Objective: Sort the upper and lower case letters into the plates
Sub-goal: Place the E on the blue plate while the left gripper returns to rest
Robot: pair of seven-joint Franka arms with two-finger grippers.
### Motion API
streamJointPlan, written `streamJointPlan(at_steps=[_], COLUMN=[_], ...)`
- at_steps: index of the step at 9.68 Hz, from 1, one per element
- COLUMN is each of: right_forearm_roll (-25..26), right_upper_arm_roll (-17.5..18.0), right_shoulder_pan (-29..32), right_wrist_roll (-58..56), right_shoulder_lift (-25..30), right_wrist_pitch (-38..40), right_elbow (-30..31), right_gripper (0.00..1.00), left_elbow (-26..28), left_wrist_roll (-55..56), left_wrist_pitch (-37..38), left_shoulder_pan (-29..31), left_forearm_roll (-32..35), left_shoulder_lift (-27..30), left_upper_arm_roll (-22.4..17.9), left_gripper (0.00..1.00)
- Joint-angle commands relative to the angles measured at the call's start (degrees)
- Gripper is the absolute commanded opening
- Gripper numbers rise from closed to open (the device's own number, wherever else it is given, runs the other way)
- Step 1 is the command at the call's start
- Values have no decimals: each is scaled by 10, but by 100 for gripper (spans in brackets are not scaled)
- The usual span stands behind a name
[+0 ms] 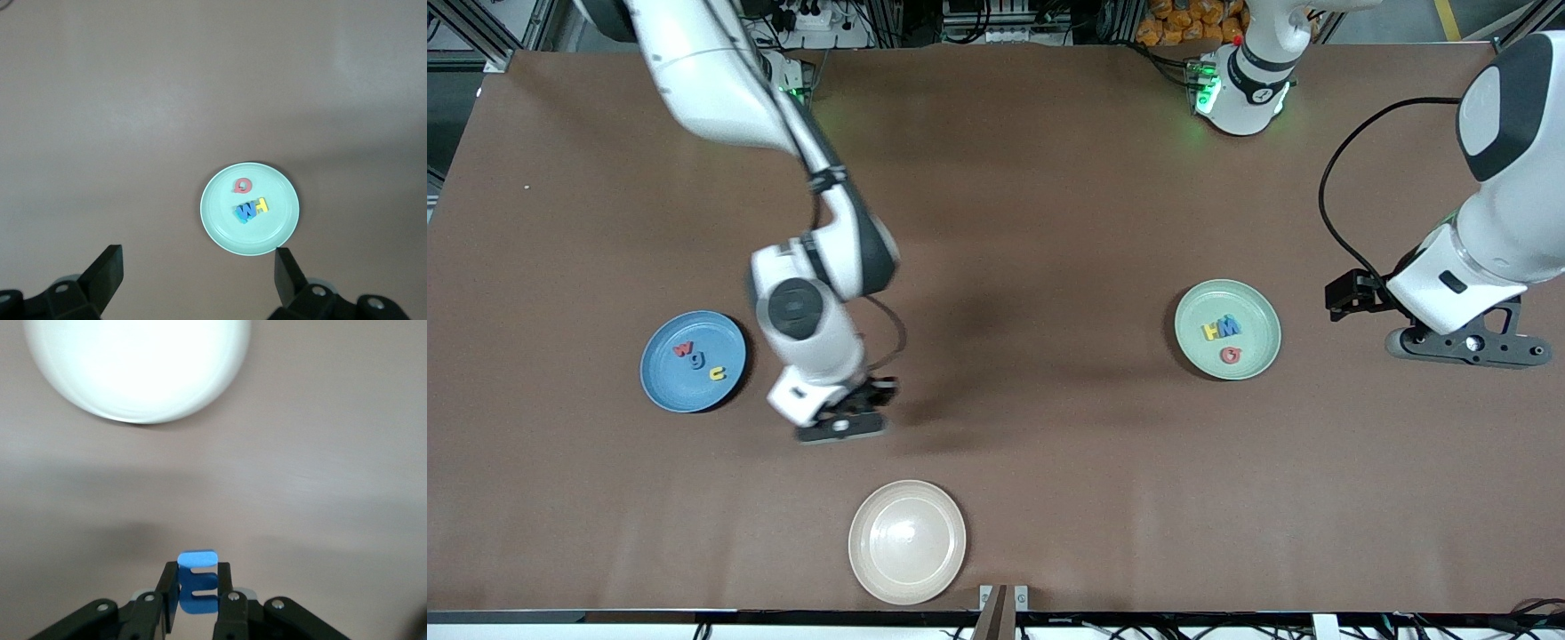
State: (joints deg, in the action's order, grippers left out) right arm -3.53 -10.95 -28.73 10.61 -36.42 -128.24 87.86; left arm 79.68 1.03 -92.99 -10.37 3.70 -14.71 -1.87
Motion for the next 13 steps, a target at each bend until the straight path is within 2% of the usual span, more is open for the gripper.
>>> streamJointPlan(at_steps=[1, 2, 3, 4, 5, 6, 7, 8, 9, 11, 12, 13], right_forearm_roll=[4, 4, 33, 84, 115, 122, 123, 122, 122, 119, 119, 116], right_upper_arm_roll=[15, 17, 43, 65, 67, 71, 74, 75, 87, 138, 155, 156], right_shoulder_pan=[65, 98, 154, 203, 226, 242, 250, 253, 255, 298, 308, 308], right_wrist_roll=[-36, -64, -89, -93, -93, -93, -92, -93, -93, -91, -87, -90], right_shoulder_lift=[79, 99, 121, 142, 151, 151, 154, 178, 209, 282, 310, 326], right_wrist_pitch=[-3, -3, -4, -3, -4, -4, -3, 2, 42, 106, 142, 191], right_elbow=[127, 164, 201, 233, 250, 253, 257, 272, 274, 256, 232, 186], right_gripper=[0, 0, 0, 0, 0, 0, 70, 100, 100, 100, 100, 100], left_elbow=[54, 64, 63, 61, 60, 60, 61, 58, 57, 57, 61, 76], left_wrist_roll=[-20, -16, -15, -13, -10, -9, -9, -14, -9, -8, -11, 0], left_wrist_pitch=[3, 3, 4, 4, 7, 11, 27, 43, 43, 44, 46, 46], left_shoulder_pan=[-11, -24, -32, -32, -32, -30, -28, -21, -11, -17, -16, -15], left_forearm_roll=[-17, -18, -19, -39, -53, -52, -48, -48, -48, -34, -33, -32], left_shoulder_lift=[49, 63, 69, 77, 84, 90, 94, 92, 93, 92, 92, 100], left_upper_arm_roll=[-18, -18, -18, -18, -18, -19, -19, -19, -16, -12, -13, -13], left_gripper=[100, 100, 100, 100, 100, 100, 100, 100, 100, 100, 100, 100])
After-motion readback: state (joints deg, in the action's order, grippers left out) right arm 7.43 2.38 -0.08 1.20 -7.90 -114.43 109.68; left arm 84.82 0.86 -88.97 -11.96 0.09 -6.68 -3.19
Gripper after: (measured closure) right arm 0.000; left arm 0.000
